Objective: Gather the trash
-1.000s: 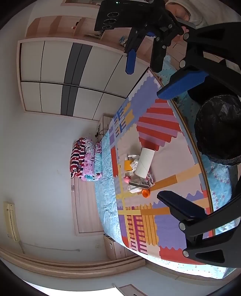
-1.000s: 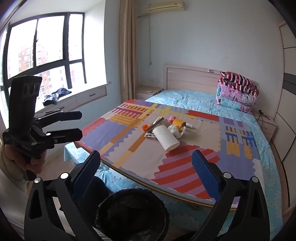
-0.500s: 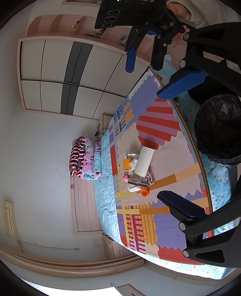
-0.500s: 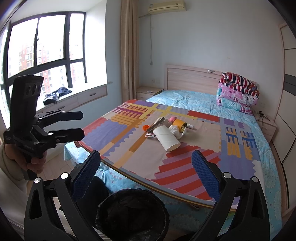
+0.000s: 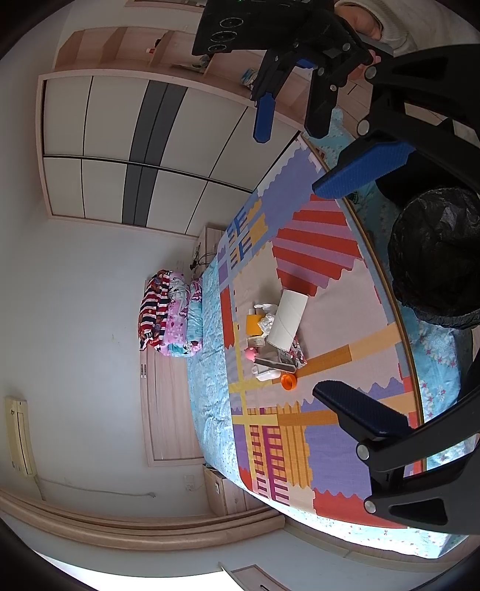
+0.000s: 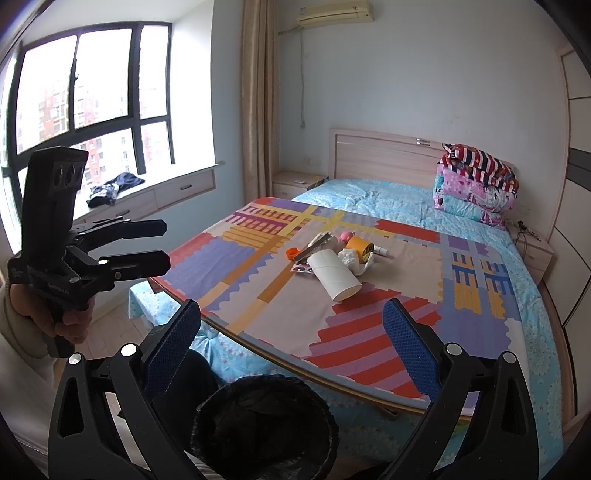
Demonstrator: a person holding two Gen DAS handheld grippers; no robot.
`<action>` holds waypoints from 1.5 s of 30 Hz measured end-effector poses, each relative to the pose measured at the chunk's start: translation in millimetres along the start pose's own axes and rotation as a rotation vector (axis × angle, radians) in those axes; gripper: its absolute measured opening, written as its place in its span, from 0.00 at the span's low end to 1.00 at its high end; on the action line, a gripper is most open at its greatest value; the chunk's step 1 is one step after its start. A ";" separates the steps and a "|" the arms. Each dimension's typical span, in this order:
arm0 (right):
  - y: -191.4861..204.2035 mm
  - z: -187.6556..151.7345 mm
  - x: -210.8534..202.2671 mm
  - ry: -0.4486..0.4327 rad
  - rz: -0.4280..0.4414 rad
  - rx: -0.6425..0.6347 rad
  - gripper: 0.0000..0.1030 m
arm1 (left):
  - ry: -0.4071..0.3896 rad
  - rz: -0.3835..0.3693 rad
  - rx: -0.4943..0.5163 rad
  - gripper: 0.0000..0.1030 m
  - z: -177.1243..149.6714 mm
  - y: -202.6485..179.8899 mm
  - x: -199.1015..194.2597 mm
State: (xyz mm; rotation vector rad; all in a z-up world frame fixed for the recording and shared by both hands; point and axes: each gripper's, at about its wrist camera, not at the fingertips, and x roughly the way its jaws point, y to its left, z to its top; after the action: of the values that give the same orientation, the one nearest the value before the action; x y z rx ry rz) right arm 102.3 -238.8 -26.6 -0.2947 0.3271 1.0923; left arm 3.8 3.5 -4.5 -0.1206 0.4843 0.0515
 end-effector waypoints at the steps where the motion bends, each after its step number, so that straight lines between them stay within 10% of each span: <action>1: 0.0 -0.5 0.1 0.001 0.000 -0.001 0.97 | 0.000 0.000 0.000 0.93 -0.1 0.0 0.0; 45: 2.1 0.3 4.7 0.013 0.014 -0.020 0.97 | 0.001 -0.006 -0.007 0.93 1.7 2.1 1.7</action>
State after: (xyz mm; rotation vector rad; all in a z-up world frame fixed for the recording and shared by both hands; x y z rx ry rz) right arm 102.4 -233.9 -28.3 -0.3177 0.3300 1.1082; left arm 6.0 5.8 -4.0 -0.1293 0.4844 0.0471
